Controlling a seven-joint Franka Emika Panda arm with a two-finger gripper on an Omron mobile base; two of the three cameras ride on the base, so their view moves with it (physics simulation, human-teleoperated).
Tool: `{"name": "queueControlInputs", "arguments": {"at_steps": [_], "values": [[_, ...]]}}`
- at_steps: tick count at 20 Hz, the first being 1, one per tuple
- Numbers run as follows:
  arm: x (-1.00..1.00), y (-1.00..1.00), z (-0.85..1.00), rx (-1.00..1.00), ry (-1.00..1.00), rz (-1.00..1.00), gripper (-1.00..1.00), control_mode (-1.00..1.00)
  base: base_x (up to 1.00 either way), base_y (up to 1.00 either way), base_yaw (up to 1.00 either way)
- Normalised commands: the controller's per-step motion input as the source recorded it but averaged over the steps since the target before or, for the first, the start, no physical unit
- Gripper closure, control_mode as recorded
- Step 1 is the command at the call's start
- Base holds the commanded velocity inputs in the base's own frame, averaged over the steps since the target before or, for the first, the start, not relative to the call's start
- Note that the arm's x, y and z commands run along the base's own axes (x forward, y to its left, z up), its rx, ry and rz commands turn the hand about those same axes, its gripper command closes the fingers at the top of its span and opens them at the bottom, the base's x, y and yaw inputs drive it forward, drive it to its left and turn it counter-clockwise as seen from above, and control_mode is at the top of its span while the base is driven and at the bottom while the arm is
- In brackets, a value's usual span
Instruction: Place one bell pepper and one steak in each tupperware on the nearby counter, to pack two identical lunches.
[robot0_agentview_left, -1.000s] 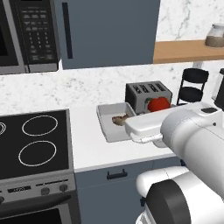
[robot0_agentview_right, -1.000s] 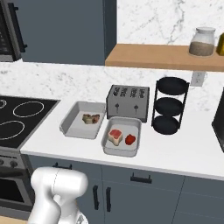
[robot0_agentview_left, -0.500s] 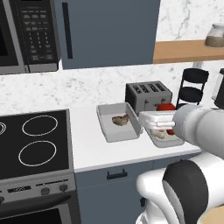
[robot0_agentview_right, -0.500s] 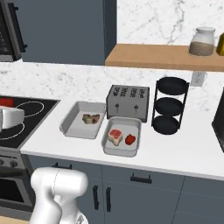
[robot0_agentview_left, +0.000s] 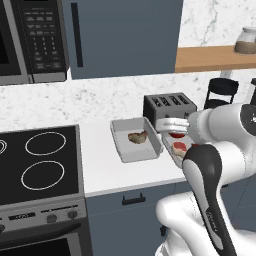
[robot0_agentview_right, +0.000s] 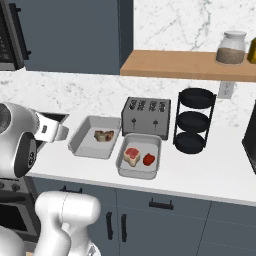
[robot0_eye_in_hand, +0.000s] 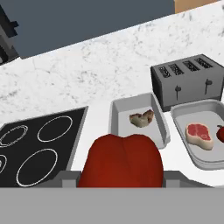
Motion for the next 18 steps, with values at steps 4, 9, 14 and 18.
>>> {"name": "queueControlInputs", "arguments": {"at_steps": [4,9,14,18], "values": [[1.0,0.0,-0.74,-0.01,0.12,0.09,1.0,-1.0,0.0,0.0,0.0],[0.88,0.09,-0.51,-0.01,0.1,0.1,1.0,-1.0,0.0,0.0,0.0],[0.83,0.04,-0.47,-0.13,0.09,0.01,1.0,-1.0,0.0,0.0,0.0],[0.72,0.09,-0.31,0.0,0.09,0.06,1.0,-1.0,0.0,0.0,0.0]]}}
